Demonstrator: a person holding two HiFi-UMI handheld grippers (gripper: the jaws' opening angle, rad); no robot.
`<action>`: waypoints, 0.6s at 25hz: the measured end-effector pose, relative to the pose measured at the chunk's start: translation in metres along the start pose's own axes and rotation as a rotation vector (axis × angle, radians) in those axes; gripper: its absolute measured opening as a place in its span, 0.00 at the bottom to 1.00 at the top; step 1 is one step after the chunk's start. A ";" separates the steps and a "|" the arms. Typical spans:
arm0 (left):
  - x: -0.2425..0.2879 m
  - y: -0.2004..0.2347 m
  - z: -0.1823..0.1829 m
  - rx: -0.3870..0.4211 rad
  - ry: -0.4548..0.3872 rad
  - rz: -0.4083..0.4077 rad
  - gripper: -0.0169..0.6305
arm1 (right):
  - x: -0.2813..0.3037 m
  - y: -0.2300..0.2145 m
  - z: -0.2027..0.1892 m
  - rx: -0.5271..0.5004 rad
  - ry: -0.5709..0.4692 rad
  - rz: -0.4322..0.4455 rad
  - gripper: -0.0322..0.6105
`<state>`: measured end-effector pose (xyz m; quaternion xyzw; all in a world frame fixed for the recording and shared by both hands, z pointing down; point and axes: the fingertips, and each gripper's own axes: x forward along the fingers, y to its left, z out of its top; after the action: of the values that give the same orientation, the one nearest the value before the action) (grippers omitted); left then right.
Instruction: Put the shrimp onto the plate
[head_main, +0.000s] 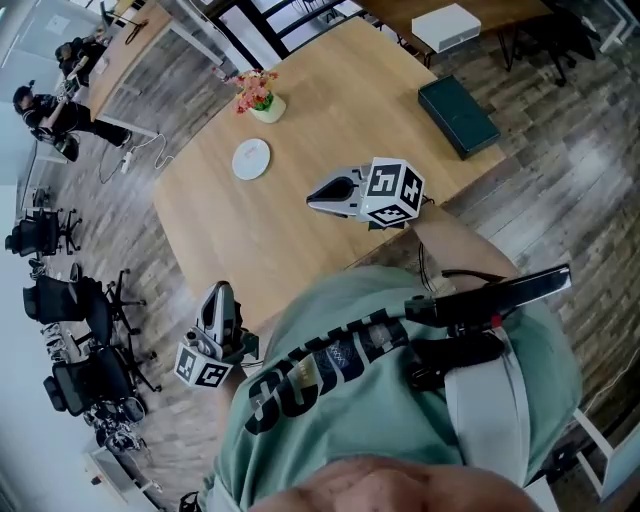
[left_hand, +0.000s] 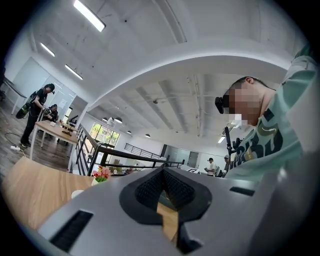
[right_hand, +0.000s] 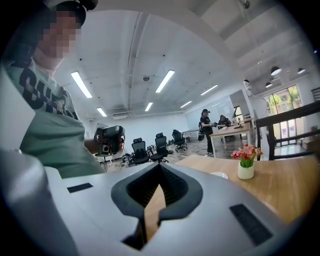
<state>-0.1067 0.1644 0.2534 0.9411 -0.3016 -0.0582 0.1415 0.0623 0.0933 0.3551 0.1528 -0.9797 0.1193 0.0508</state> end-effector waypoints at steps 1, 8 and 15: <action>-0.006 0.001 -0.001 -0.001 -0.002 -0.009 0.02 | 0.004 0.004 -0.002 0.002 0.003 -0.004 0.06; -0.085 0.033 0.005 -0.010 -0.060 -0.085 0.02 | 0.064 0.052 0.016 -0.043 0.037 -0.075 0.06; -0.207 0.087 0.026 0.021 -0.084 -0.117 0.02 | 0.153 0.116 0.045 -0.034 0.021 -0.168 0.06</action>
<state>-0.3274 0.2116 0.2603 0.9552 -0.2525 -0.1026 0.1151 -0.1221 0.1452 0.3075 0.2321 -0.9648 0.0994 0.0737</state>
